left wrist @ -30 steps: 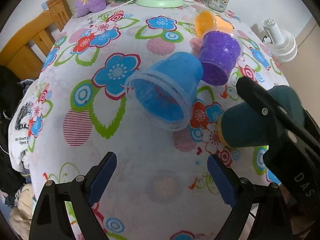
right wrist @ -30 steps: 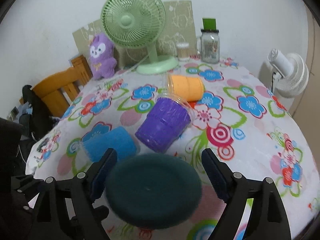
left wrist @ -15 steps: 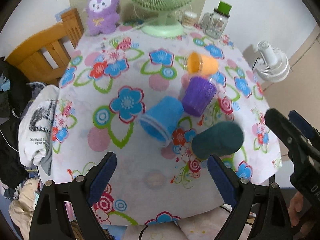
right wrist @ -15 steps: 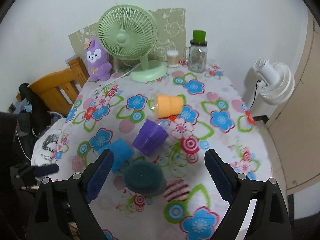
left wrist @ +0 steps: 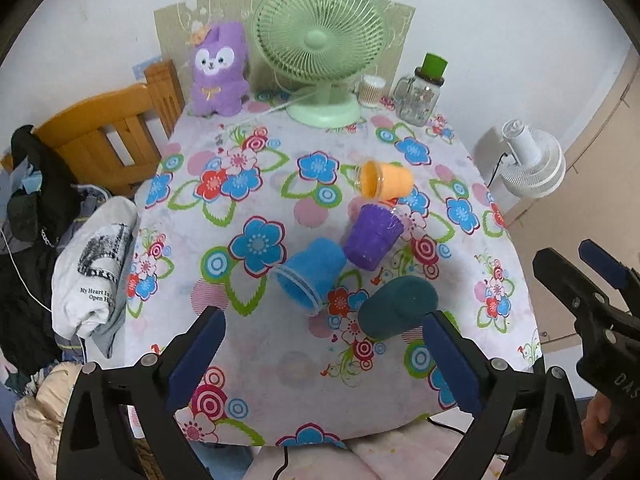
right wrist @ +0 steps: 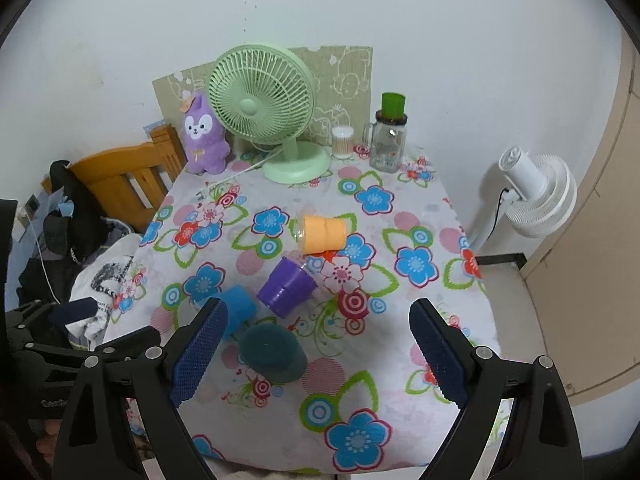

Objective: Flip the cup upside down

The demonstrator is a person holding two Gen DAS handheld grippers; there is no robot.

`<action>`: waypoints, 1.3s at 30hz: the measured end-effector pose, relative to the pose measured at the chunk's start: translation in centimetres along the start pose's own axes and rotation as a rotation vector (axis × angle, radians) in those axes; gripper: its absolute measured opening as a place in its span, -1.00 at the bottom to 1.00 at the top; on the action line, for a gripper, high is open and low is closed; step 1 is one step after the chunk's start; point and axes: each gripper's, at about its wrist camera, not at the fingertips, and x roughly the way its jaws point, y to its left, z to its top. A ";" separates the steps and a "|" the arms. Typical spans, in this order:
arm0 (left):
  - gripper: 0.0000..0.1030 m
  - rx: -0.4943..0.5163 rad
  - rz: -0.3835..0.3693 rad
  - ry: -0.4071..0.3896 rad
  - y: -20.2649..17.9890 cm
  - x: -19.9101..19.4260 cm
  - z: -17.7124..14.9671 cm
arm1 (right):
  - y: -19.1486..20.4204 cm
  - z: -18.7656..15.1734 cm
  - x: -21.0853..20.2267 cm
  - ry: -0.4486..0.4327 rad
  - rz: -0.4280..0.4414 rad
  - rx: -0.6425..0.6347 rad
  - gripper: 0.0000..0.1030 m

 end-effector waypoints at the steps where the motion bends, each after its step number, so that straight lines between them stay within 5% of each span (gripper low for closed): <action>1: 0.97 -0.002 0.003 -0.012 -0.2 -0.5 -0.1 | -0.1 0.0 -0.3 -0.005 -0.001 -0.004 0.82; 6: 1.00 -0.045 -0.005 -0.069 -0.4 -2.3 -0.6 | -0.3 -0.2 -1.2 -0.012 -0.013 -0.029 0.82; 10: 1.00 -0.046 0.099 -0.127 -0.8 -3.8 -1.0 | -0.6 -0.5 -1.4 -0.003 -0.013 -0.021 0.82; 21: 1.00 -0.061 0.032 -0.124 -1.2 -3.9 -1.2 | -0.8 -0.9 -2.0 -0.006 -0.027 -0.003 0.82; 39: 1.00 -0.045 0.051 -0.147 -1.4 -3.8 -0.1 | -0.8 -0.7 -1.9 -0.006 -0.041 0.006 0.82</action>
